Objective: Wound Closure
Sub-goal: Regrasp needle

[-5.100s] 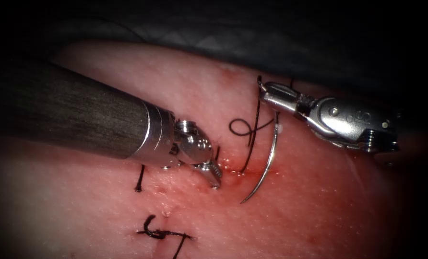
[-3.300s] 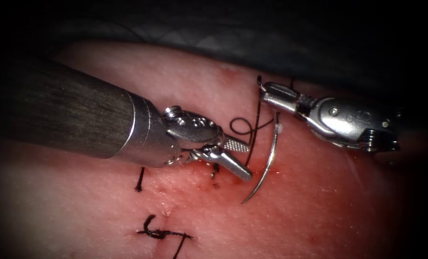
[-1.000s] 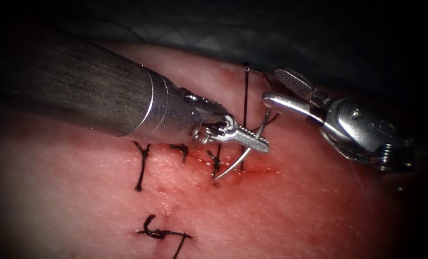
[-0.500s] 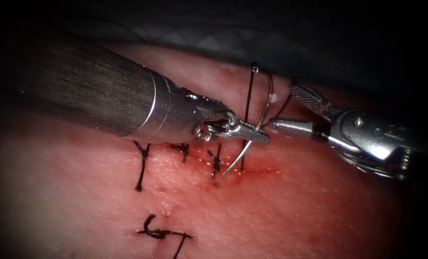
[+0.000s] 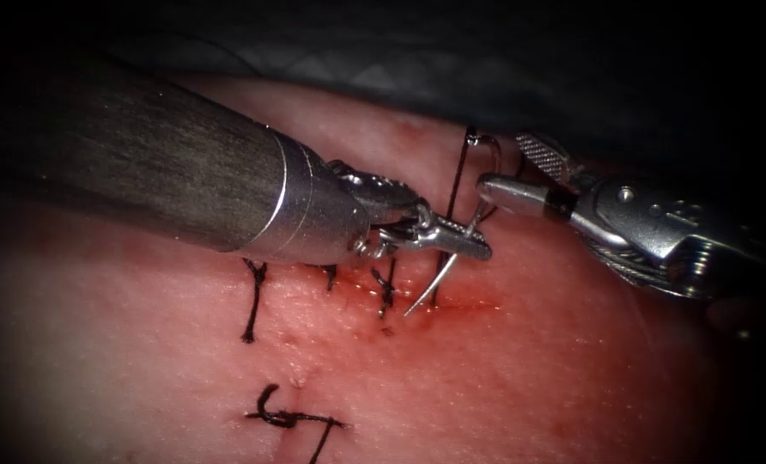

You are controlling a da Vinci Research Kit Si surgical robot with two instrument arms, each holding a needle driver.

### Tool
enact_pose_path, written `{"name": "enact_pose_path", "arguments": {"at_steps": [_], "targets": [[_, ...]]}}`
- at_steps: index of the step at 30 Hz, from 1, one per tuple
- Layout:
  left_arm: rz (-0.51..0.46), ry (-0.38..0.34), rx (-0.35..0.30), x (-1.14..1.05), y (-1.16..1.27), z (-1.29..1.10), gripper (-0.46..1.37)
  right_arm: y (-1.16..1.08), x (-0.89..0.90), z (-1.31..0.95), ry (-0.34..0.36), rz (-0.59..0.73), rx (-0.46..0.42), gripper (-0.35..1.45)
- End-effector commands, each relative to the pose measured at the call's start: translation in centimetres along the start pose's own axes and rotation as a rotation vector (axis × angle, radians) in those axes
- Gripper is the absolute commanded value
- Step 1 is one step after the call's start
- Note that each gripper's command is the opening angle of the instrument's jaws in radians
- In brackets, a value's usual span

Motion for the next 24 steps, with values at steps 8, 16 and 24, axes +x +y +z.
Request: {"name": "enact_pose_path", "arguments": {"at_steps": [8,16,24], "targets": [[0.008,0.009,0.001,0.01,0.03,0.01,-0.35,0.01,-0.02,0.05,-0.016,0.004,-0.026,-0.3],[0.011,0.013,0.006,0.01,0.05,0.03,-0.35,0.0,-0.01,0.09,-0.015,0.005,-0.032,-0.09],[0.016,0.014,0.007,0.0,0.06,0.04,-0.35,-0.03,-0.01,0.15,-0.014,0.007,-0.038,0.27]]}}
